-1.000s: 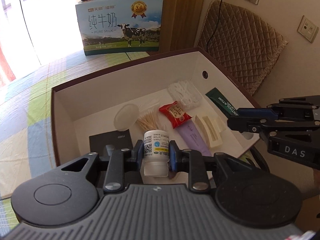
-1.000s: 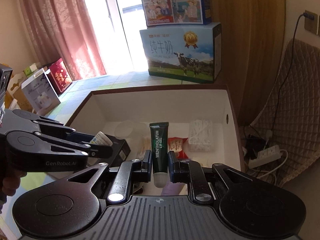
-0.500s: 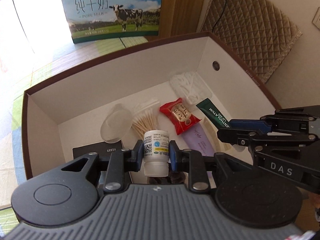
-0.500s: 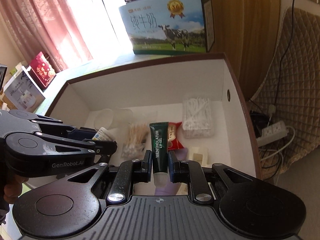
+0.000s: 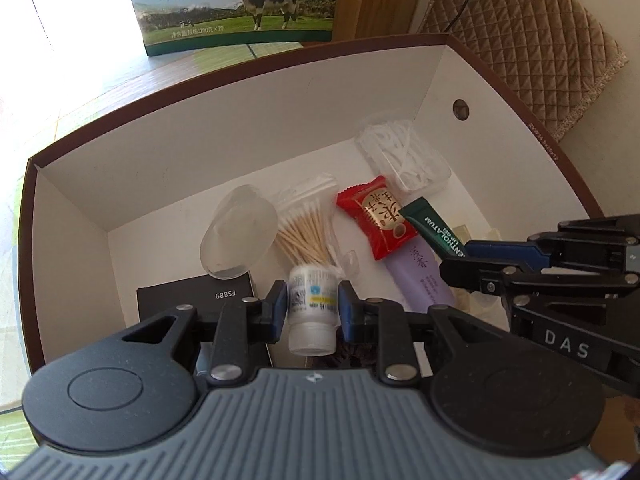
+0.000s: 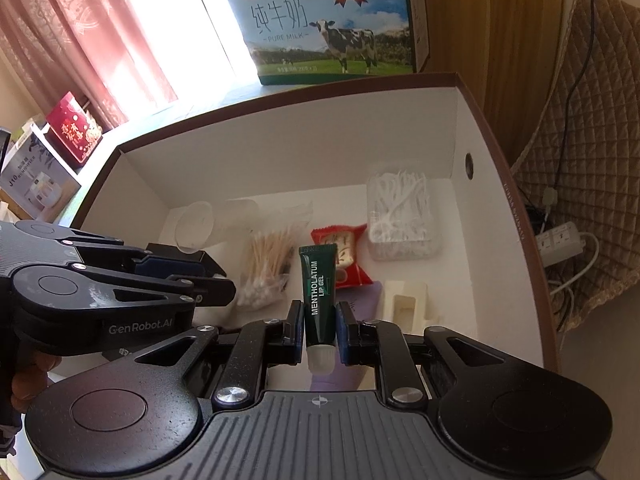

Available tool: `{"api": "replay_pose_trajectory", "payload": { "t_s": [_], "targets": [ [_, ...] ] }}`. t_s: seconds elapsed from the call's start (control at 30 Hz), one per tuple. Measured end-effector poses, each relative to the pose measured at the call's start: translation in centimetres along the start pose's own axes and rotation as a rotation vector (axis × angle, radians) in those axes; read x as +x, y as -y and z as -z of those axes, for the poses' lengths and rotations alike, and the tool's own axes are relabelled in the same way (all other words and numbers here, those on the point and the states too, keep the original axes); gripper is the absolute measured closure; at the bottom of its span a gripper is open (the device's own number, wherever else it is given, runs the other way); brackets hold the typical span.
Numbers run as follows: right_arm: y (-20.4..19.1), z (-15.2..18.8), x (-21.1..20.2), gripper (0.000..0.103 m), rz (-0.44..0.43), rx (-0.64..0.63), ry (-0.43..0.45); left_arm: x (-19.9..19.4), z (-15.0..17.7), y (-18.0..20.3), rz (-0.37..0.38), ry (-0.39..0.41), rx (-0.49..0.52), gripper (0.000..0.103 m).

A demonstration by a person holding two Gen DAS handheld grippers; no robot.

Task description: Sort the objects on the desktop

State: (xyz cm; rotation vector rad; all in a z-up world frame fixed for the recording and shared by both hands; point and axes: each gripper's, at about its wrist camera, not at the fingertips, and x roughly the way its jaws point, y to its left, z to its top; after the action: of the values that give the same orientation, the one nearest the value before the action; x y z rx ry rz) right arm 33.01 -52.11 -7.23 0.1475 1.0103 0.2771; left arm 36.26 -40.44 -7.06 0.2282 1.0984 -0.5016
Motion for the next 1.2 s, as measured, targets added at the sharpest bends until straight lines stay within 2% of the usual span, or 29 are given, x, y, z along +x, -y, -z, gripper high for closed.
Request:
{"api": "replay_pose_trajectory", "payload": {
  "t_s": [0.07, 0.17, 0.43, 0.57, 0.67, 0.73, 0.77, 0.83, 0.9, 1.03, 1.2],
  "targets": [
    [-0.1, 0.0, 0.1, 0.090, -0.005, 0.000, -0.004, -0.1, 0.0, -0.1, 0.001, 0.003, 0.000, 0.079],
    [-0.4, 0.0, 0.3, 0.090, -0.013, -0.002, -0.010, -0.3, 0.1, -0.2, -0.009, 0.008, -0.002, 0.071],
    [-1.0, -0.1, 0.8, 0.090, -0.029, -0.007, -0.023, -1.1, 0.5, -0.9, -0.043, 0.010, -0.023, 0.066],
    [-1.2, -0.1, 0.8, 0.089, -0.044, -0.004, -0.011, -1.8, 0.8, -1.2, -0.063, 0.017, -0.038, 0.051],
    [-1.5, -0.2, 0.4, 0.086, -0.061, -0.020, 0.008, -2.5, 1.1, -1.4, -0.081, 0.027, -0.043, 0.044],
    [-1.5, 0.0, 0.0, 0.067, -0.068, -0.031, 0.019, -3.1, 1.3, -1.5, -0.095, 0.038, -0.050, 0.039],
    [-1.6, 0.1, -0.3, 0.062, -0.061, -0.039, 0.029, -3.5, 1.5, -1.5, -0.103, 0.044, -0.053, 0.038],
    [-1.7, 0.5, -1.1, 0.044, -0.056, -0.064, 0.051, -4.1, 1.9, -1.7, -0.118, 0.051, -0.068, 0.035],
    [-1.8, 1.0, -1.9, 0.033, -0.064, -0.083, 0.069, -4.9, 2.4, -2.0, -0.131, 0.063, -0.082, 0.031],
    [-2.3, 1.8, -3.4, 0.016, -0.068, -0.119, 0.101, -6.5, 3.8, -2.4, -0.155, 0.085, -0.111, 0.025],
    [-2.9, 3.1, -5.5, 0.003, -0.075, -0.126, 0.145, -8.4, 5.7, -2.8, -0.198, 0.109, -0.141, 0.014]
  ]
}}
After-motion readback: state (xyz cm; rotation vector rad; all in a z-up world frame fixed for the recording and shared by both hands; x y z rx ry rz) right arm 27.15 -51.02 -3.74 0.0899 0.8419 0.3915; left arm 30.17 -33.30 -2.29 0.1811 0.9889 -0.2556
